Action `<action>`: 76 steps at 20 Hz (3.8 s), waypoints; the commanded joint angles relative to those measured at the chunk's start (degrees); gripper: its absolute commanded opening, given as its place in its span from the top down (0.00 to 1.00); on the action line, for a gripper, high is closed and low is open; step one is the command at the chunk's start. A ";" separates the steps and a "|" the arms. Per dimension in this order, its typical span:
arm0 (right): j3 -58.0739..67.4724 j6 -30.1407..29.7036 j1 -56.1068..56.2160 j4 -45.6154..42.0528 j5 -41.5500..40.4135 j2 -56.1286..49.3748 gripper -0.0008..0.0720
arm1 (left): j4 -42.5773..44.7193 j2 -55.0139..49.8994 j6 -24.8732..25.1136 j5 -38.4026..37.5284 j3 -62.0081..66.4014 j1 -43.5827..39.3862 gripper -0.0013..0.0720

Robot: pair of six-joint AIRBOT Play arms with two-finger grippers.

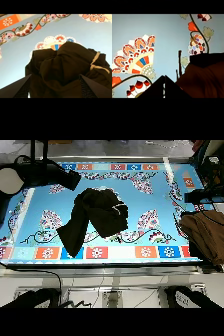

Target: Fold the clothes and pants, and hang the long-sleeved shirts on hangers.

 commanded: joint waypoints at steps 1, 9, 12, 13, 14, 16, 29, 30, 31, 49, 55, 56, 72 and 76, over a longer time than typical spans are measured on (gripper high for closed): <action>0.02 0.00 0.07 0.00 0.02 0.04 0.92 | 0.00 -0.02 0.02 0.02 -0.02 0.04 0.03; 0.02 0.00 0.07 1.29 -2.58 0.02 0.92 | 0.00 -0.02 0.02 0.02 -0.02 0.04 0.03; 0.02 0.09 0.07 1.66 -6.45 -0.13 0.92 | 0.00 -0.02 0.02 0.02 -0.02 0.04 0.03; -0.04 0.09 0.07 1.64 -6.58 -0.20 0.91 | 0.00 -0.02 0.02 0.02 -0.02 0.04 0.03; -0.24 -0.02 0.07 1.57 -5.49 -0.46 0.92 | 0.00 -0.02 0.02 0.02 -0.02 0.04 0.03; -1.66 -1.86 0.00 1.16 -1.29 -1.29 0.92 | 0.00 -0.02 0.02 0.02 -0.02 0.04 0.03; -48.72 -32.50 3.32 64.28 -16.02 -2.34 0.48 | 0.00 -0.02 0.02 0.04 -0.02 0.04 0.03; -47.87 -31.65 4.59 65.40 -16.92 -3.61 0.40 | 0.00 -0.02 0.02 0.04 -0.02 0.04 0.03; -46.40 -31.06 5.73 66.79 -16.92 -5.66 0.36 | 0.00 -0.02 0.02 0.02 -0.02 0.04 0.03; -9.62 -32.70 13.79 61.72 3.80 -39.01 0.28 | 0.00 -0.02 0.02 0.07 -0.02 0.04 0.03; -9.55 -42.40 16.94 64.17 4.85 -38.71 0.67 | -5.16 -0.02 -0.22 -1.29 0.00 0.00 0.03; -9.20 -42.64 16.96 65.18 4.85 -38.69 0.82 | -6.91 -0.02 -0.20 -2.51 -0.02 0.00 0.03; -3.37 -34.51 17.11 60.96 -0.31 -30.73 0.92 | -17.88 8.09 5.22 -14.84 -25.99 28.41 0.96; -3.37 -34.51 17.11 60.98 -0.35 -30.73 0.92 | -20.46 21.51 5.22 -8.81 -51.08 30.60 0.94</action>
